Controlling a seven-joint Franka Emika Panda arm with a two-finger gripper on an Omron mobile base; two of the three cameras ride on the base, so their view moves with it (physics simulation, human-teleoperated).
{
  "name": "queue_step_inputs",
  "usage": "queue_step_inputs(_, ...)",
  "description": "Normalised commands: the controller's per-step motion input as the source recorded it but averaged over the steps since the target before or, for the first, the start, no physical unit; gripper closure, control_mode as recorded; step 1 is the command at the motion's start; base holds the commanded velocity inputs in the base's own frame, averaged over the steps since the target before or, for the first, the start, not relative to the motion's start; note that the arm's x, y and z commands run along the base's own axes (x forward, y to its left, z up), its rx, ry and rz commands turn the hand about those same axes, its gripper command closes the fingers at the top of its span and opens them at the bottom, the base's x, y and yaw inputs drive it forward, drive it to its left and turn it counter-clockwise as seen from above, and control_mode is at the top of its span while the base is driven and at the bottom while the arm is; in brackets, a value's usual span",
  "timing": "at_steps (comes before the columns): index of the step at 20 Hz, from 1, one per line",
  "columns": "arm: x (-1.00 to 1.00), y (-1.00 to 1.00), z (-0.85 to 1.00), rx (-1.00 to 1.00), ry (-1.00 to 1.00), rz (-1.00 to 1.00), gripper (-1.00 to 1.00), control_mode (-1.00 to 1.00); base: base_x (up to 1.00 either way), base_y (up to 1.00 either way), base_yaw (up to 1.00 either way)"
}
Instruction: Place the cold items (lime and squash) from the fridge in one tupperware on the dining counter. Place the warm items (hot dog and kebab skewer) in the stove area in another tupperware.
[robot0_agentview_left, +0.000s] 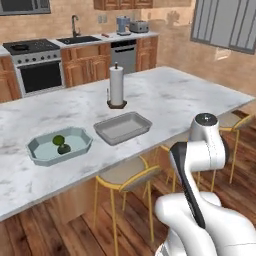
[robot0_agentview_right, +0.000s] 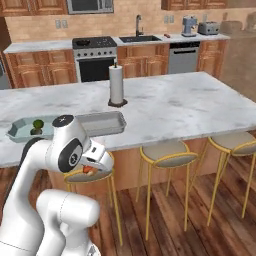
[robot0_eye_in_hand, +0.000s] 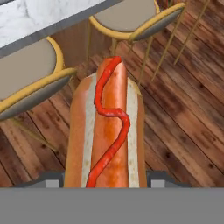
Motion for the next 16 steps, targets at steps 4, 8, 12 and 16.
queue_step_inputs(4,0.00,0.00,0.00,0.00,0.00,0.00,1.00,1.00,0.14,-0.92,0.46)
queue_step_inputs(8,0.00,0.00,0.00,0.00,0.00,0.00,1.00,1.00,0.03,-0.89,0.38)
queue_step_inputs(12,0.00,0.00,0.00,0.00,0.00,0.00,1.00,1.00,0.04,-0.66,0.18)
queue_step_inputs(16,0.00,0.00,0.00,0.00,0.00,0.00,1.00,1.00,0.23,-0.48,0.23)
